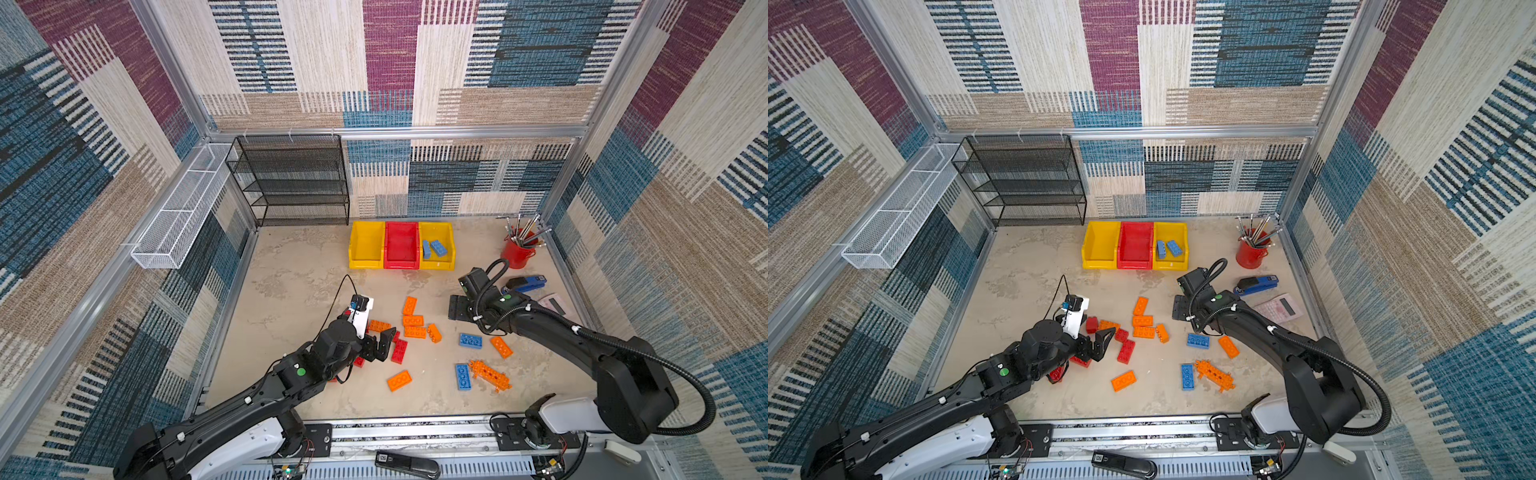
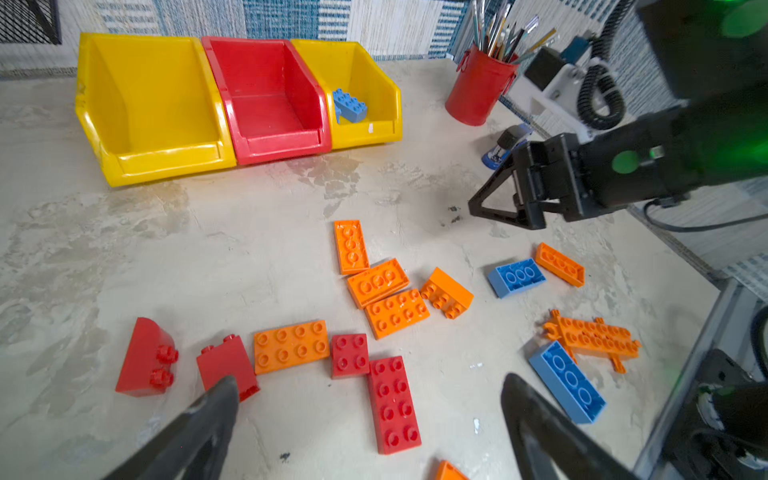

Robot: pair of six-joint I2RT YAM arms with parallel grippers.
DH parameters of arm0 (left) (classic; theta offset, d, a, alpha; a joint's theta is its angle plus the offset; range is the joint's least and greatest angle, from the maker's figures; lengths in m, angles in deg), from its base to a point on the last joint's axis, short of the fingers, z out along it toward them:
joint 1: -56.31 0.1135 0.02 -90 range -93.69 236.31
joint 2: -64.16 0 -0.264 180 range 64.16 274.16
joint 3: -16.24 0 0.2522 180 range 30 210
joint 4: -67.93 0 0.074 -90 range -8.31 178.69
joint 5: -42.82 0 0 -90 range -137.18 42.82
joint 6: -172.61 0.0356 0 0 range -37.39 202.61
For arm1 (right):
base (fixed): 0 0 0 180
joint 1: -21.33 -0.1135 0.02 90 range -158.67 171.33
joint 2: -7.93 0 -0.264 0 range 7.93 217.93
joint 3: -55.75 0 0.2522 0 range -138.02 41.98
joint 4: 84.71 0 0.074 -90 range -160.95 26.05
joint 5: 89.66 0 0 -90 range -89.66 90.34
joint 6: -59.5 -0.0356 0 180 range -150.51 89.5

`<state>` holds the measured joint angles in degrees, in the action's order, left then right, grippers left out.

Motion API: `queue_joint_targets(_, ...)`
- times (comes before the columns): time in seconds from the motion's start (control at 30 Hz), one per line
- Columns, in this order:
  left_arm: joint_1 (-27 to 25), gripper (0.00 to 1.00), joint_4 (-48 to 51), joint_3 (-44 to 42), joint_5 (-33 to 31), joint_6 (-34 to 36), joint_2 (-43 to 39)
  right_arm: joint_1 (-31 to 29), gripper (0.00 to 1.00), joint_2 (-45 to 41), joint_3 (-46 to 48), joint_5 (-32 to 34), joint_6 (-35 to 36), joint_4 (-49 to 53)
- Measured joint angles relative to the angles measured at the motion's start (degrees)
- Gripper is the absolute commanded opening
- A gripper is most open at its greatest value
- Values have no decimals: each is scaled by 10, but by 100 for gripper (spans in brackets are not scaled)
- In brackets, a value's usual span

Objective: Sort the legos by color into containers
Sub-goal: 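Move the right gripper back to a third blue brick and grasp it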

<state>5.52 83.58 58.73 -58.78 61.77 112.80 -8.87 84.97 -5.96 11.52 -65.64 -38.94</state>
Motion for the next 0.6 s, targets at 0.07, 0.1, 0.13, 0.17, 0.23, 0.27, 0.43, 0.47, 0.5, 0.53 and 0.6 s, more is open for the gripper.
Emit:
queue_joint_targets(0.07,-3,99,-4,-6,3,-3,2,-6,99,-26,17,8,-29,10)
queue_joint_targets(0.1,-3,99,-7,-7,3,-5,5,-7,99,-39,26,12,-38,16)
queue_joint_targets(0.13,-4,99,-10,-9,4,-7,7,-10,99,-47,34,14,-50,21)
queue_joint_targets(0.17,-6,99,-14,-9,6,-10,9,-10,99,-53,41,15,-59,26)
queue_joint_targets(0.23,-8,99,-26,-14,13,-13,14,-13,99,-59,56,15,-78,37)
queue_joint_targets(0.27,-9,99,-31,-16,13,-15,16,-14,99,-61,62,15,-86,41)
queue_joint_targets(0.43,-10,99,-42,-26,14,-16,20,-25,96,-62,82,12,-113,55)
queue_joint_targets(0.47,-10,99,-46,-28,14,-16,20,-27,95,-61,83,11,-115,56)
queue_joint_targets(0.5,-10,99,-51,-31,14,-16,19,-30,94,-57,83,10,-119,55)
queue_joint_targets(0.53,-11,99,-53,-34,14,-16,19,-33,93,-53,83,8,-122,54)
queue_joint_targets(0.6,-11,99,-59,-41,14,-16,15,-42,92,-39,81,7,-125,53)
